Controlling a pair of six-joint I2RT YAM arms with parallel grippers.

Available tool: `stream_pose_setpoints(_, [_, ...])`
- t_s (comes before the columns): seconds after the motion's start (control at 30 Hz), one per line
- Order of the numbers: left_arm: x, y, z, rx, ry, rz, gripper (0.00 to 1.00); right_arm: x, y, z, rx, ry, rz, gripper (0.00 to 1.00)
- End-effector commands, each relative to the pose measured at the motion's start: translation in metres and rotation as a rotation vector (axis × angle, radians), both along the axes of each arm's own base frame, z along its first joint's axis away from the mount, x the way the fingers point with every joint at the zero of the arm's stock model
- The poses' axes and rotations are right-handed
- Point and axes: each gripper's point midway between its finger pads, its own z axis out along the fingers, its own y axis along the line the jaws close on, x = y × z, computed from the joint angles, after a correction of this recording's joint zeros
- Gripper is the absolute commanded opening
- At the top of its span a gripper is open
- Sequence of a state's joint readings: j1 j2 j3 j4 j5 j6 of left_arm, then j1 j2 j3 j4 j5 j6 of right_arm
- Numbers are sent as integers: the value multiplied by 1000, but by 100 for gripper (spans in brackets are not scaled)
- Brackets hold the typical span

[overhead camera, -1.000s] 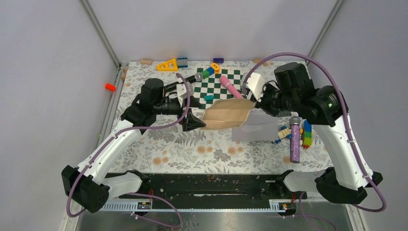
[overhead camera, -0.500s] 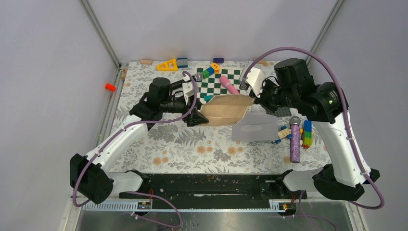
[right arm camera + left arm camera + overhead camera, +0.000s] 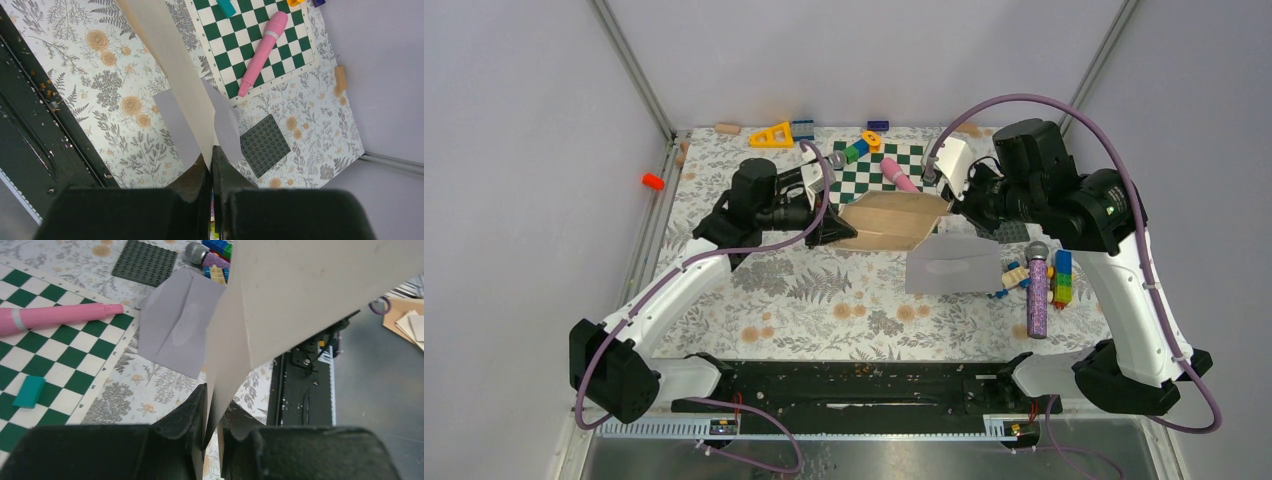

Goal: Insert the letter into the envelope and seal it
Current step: Fold the letter.

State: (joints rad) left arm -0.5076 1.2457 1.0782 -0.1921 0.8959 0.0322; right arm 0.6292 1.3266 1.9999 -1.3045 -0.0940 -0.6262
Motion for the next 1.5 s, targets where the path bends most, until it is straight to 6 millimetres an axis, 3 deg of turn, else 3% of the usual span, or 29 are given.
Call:
stream_pose_setpoints(0.0, [22,-1,31,-52,-78,118,12,-1,-1,11,24,-29,-11,0])
stream_pose_setpoints(0.1, [32,1,34,-59,-67,182,4,0,-1,12,23,-36,-18,0])
stream_pose_setpoints(0.23, [26,-3,40,-83,-38,148,0,4,0,9,22,-39,-26,4])
stream_pose_setpoints(0.4, [12,-4,47,-101,-33,83,0,-7,5,6,41,-15,28,34])
stream_pose_setpoints(0.47, [8,-4,49,-100,-41,64,0,-13,6,5,49,-4,56,55])
stream_pose_setpoints(0.53, [3,-3,51,-101,-48,43,0,-21,9,4,62,12,90,70])
stream_pose_setpoints(0.63, [-3,-2,52,-97,-64,13,0,-33,15,3,90,42,150,82])
stream_pose_setpoints(0.8, [-20,2,49,-69,-125,-88,0,-48,24,-2,120,75,243,87])
stream_pose_setpoints(1.0, [-37,10,34,1,-188,-164,0,-40,34,-24,104,83,288,88])
stream_pose_setpoints(1.13, [-51,11,22,44,-205,-217,1,-38,47,-46,121,102,349,88])
stream_pose_setpoints(1.27, [-67,8,3,103,-213,-286,1,-34,65,-54,194,77,396,89])
stream_pose_setpoints(1.47, [-85,5,-16,158,-193,-360,0,-46,90,-76,298,140,511,89])
